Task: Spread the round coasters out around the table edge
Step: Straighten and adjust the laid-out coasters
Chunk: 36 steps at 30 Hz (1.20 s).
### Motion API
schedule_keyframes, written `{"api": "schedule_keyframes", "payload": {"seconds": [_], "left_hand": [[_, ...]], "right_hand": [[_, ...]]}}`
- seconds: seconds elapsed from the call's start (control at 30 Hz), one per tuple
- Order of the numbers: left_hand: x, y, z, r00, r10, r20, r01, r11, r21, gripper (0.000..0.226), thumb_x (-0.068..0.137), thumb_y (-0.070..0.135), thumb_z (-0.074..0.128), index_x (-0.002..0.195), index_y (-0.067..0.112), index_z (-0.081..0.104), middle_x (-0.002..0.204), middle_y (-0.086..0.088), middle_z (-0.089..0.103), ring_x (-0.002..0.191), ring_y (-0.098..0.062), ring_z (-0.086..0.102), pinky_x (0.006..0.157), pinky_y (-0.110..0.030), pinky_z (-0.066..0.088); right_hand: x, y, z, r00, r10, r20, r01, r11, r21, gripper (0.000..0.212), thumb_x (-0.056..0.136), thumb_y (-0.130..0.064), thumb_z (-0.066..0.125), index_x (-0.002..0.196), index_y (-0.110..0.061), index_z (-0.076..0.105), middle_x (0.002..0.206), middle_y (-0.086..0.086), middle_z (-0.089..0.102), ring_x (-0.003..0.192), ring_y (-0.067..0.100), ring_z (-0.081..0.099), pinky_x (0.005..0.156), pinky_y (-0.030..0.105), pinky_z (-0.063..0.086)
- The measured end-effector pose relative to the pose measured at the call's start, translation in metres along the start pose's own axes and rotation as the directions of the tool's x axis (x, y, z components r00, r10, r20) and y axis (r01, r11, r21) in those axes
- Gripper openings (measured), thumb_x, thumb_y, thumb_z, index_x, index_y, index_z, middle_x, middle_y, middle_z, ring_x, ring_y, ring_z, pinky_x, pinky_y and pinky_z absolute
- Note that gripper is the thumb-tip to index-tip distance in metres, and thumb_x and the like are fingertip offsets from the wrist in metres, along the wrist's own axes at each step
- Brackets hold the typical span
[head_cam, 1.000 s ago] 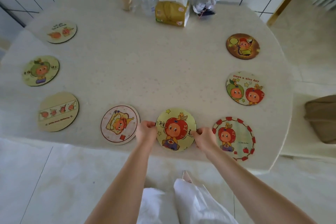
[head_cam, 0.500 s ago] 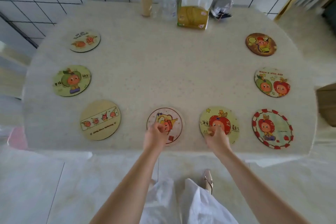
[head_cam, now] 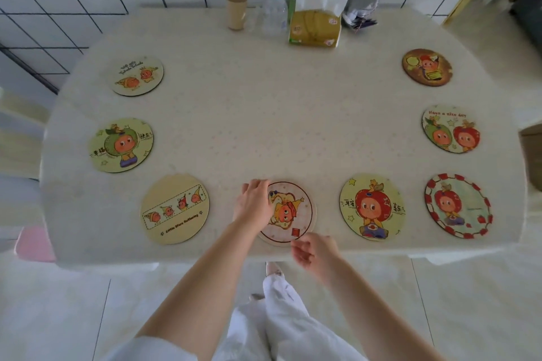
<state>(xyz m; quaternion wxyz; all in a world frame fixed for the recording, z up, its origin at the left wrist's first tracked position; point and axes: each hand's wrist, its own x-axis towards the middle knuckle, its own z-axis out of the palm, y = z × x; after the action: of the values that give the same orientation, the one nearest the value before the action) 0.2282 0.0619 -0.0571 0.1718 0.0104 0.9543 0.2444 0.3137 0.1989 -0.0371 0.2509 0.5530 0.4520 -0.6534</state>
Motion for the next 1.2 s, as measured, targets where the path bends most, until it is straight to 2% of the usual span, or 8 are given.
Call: {"api": "schedule_keyframes", "payload": {"seconds": [0.2, 0.4, 0.6, 0.7, 0.83, 0.97, 1.1, 1.2], "left_hand": [[0.018, 0.001, -0.001, 0.991, -0.129, 0.039, 0.131, 0.99, -0.055, 0.05, 0.091, 0.016, 0.057, 0.139, 0.016, 0.045, 0.137, -0.007, 0.046, 0.121, -0.029, 0.043, 0.098, -0.039, 0.043], [0.021, -0.006, -0.012, 0.974, -0.223, 0.041, 0.225, 0.937, -0.267, 0.015, 0.091, 0.019, 0.054, 0.102, 0.021, 0.064, 0.104, -0.005, 0.058, 0.087, -0.025, 0.06, 0.077, -0.043, 0.056], [-0.004, -0.013, -0.015, 0.936, -0.315, 0.155, 0.348, 0.771, -0.533, 0.011, 0.086, 0.013, 0.059, 0.097, 0.014, 0.056, 0.092, -0.002, 0.061, 0.079, -0.017, 0.059, 0.065, -0.029, 0.052], [-0.022, -0.019, -0.014, 0.88, -0.386, 0.276, 0.472, 0.648, -0.598, 0.01, 0.086, 0.012, 0.06, 0.096, 0.011, 0.057, 0.089, -0.009, 0.065, 0.074, -0.023, 0.065, 0.077, -0.048, 0.06], [-0.037, -0.023, -0.007, 0.826, -0.43, 0.363, 0.561, 0.571, -0.6, 0.01, 0.087, 0.009, 0.06, 0.096, 0.007, 0.058, 0.092, -0.015, 0.072, 0.074, -0.023, 0.074, 0.068, -0.035, 0.062], [-0.042, -0.026, -0.006, 0.794, -0.493, 0.356, 0.6, 0.544, -0.586, 0.003, 0.088, 0.008, 0.06, 0.091, 0.009, 0.059, 0.091, -0.017, 0.073, 0.064, -0.019, 0.072, 0.057, -0.028, 0.059], [-0.045, -0.029, -0.007, 0.77, -0.484, 0.415, 0.638, 0.58, -0.507, 0.007, 0.086, 0.005, 0.059, 0.093, 0.001, 0.059, 0.077, -0.018, 0.074, 0.055, -0.02, 0.067, 0.065, -0.034, 0.06], [-0.047, -0.03, -0.008, 0.774, -0.475, 0.419, 0.632, 0.619, -0.466, 0.002, 0.085, 0.004, 0.056, 0.086, 0.003, 0.057, 0.078, -0.019, 0.074, 0.058, -0.022, 0.064, 0.066, -0.036, 0.059]], "right_hand": [[0.01, -0.008, 0.001, 1.0, -0.016, 0.006, 0.017, 0.977, -0.214, 0.017, 0.089, -0.017, 0.061, 0.084, -0.003, 0.052, 0.068, 0.009, 0.052, 0.06, 0.02, 0.051, 0.068, 0.036, 0.052], [0.016, -0.019, 0.005, 0.954, -0.3, -0.027, 0.246, 0.828, -0.504, 0.015, 0.092, -0.013, 0.056, 0.104, -0.01, 0.047, 0.093, 0.01, 0.062, 0.077, 0.026, 0.071, 0.078, 0.045, 0.06], [0.015, -0.053, -0.004, 0.892, -0.442, 0.096, 0.434, 0.775, -0.459, 0.028, 0.09, -0.012, 0.059, 0.113, -0.017, 0.044, 0.109, 0.011, 0.061, 0.092, 0.031, 0.067, 0.076, 0.05, 0.059], [0.019, -0.073, -0.007, 0.824, -0.544, 0.156, 0.52, 0.618, -0.589, 0.032, 0.09, -0.011, 0.058, 0.118, -0.02, 0.047, 0.103, 0.001, 0.063, 0.089, 0.023, 0.066, 0.079, 0.051, 0.058], [0.027, -0.089, -0.001, 0.761, -0.581, 0.29, 0.591, 0.436, -0.679, 0.037, 0.089, -0.004, 0.055, 0.121, -0.022, 0.05, 0.09, -0.014, 0.059, 0.078, 0.007, 0.06, 0.066, 0.032, 0.056], [0.038, -0.086, 0.002, 0.747, -0.564, 0.352, 0.597, 0.334, -0.729, 0.039, 0.089, 0.0, 0.052, 0.121, -0.023, 0.051, 0.096, -0.004, 0.063, 0.078, 0.008, 0.059, 0.059, 0.019, 0.045], [0.044, -0.084, 0.002, 0.736, -0.558, 0.384, 0.6, 0.275, -0.751, 0.038, 0.092, -0.003, 0.051, 0.125, -0.021, 0.051, 0.11, 0.004, 0.065, 0.091, 0.018, 0.062, 0.078, 0.031, 0.053], [0.042, -0.084, 0.001, 0.669, -0.593, 0.448, 0.604, 0.082, -0.793, 0.038, 0.092, -0.004, 0.052, 0.128, -0.017, 0.051, 0.123, 0.005, 0.055, 0.104, 0.02, 0.058, 0.089, 0.033, 0.05]]}}
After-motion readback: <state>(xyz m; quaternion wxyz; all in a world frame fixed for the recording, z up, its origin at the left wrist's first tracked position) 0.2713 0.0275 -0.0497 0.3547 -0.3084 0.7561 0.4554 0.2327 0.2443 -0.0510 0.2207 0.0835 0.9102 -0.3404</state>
